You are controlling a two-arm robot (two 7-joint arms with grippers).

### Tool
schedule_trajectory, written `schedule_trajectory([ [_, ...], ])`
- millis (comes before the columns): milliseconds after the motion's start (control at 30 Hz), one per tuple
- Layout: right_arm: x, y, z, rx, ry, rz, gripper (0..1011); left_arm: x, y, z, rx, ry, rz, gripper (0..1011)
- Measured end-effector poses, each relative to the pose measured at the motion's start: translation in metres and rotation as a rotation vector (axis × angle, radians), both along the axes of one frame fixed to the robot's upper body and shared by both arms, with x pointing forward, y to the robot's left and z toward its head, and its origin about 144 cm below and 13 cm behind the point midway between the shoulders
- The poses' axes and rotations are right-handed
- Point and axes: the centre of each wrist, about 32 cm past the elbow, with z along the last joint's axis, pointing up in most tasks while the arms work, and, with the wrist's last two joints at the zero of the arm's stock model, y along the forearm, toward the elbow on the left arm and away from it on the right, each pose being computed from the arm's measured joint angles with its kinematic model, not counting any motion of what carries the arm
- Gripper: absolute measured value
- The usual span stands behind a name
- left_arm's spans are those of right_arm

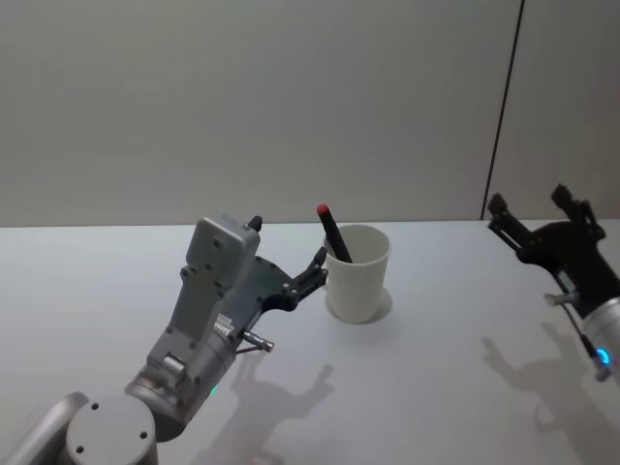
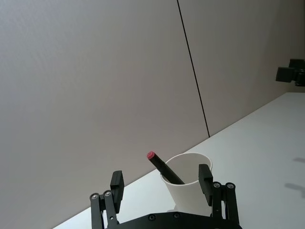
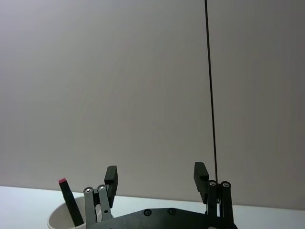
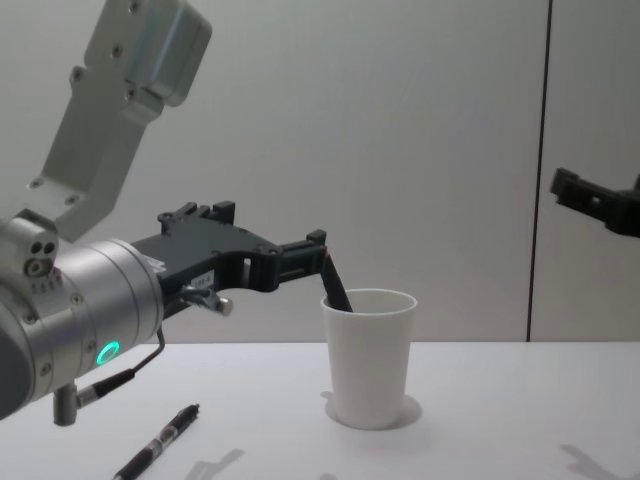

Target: Place the pen into the pen holder.

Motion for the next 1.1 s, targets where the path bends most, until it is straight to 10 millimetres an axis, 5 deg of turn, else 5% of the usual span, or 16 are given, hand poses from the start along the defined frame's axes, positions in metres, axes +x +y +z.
schedule_trajectory([
  [1100,-0.031,-0.047,0.012,-0.036,0.187,-0.009,1002,0.000,0.000,0.000,0.000,0.000,0.000,1003],
])
